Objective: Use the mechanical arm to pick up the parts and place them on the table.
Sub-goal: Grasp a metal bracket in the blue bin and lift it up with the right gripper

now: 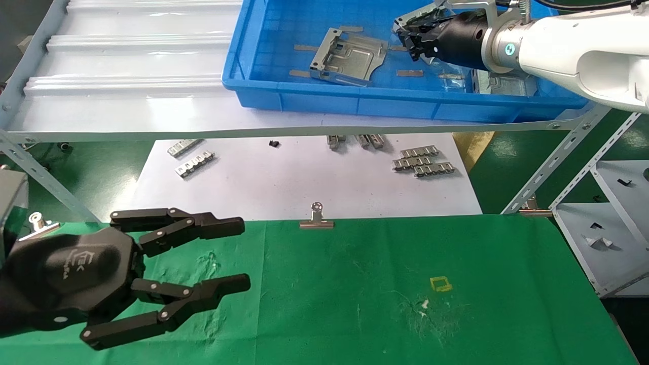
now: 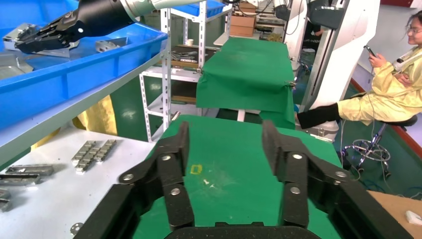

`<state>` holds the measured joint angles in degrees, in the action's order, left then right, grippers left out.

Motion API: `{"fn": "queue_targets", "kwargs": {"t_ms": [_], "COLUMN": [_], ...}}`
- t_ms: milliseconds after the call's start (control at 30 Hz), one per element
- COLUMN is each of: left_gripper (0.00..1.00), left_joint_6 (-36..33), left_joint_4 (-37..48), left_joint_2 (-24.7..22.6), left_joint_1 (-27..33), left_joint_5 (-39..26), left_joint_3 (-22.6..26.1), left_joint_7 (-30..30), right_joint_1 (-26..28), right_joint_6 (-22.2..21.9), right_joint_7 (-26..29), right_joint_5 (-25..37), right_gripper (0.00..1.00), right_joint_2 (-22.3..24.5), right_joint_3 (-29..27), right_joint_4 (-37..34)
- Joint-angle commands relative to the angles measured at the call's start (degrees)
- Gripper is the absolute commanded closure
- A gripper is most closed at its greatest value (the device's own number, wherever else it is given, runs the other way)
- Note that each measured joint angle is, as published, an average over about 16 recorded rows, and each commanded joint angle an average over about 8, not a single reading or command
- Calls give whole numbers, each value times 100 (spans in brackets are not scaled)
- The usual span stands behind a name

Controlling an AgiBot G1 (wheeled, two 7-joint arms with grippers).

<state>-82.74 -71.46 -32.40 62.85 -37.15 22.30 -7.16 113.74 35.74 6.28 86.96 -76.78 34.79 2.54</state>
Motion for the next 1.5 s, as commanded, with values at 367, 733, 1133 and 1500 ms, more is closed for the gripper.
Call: {"fn": "queue_targets", "kwargs": {"t_ms": [367, 733, 1133, 1500], "left_gripper": [0, 0, 0, 0], "left_joint_6": [0, 0, 0, 0], "left_joint_4": [0, 0, 0, 0], "left_joint_2": [0, 0, 0, 0], "left_joint_1": [0, 0, 0, 0], "left_joint_5": [0, 0, 0, 0], "left_joint_3": [0, 0, 1, 1], "left_joint_7": [0, 0, 0, 0], "right_joint_1": [24, 430, 529, -17], "right_joint_6": [147, 1812, 4730, 5667], "right_joint_7": [-120, -772, -1498, -1218], "right_joint_5": [-181, -664, -816, -1419], "right_gripper": [100, 100, 100, 100], "right_joint_2": [111, 678, 1634, 2307], "right_joint_3": [-108, -399, -377, 469], "right_joint_4": [66, 493, 892, 2542]}}
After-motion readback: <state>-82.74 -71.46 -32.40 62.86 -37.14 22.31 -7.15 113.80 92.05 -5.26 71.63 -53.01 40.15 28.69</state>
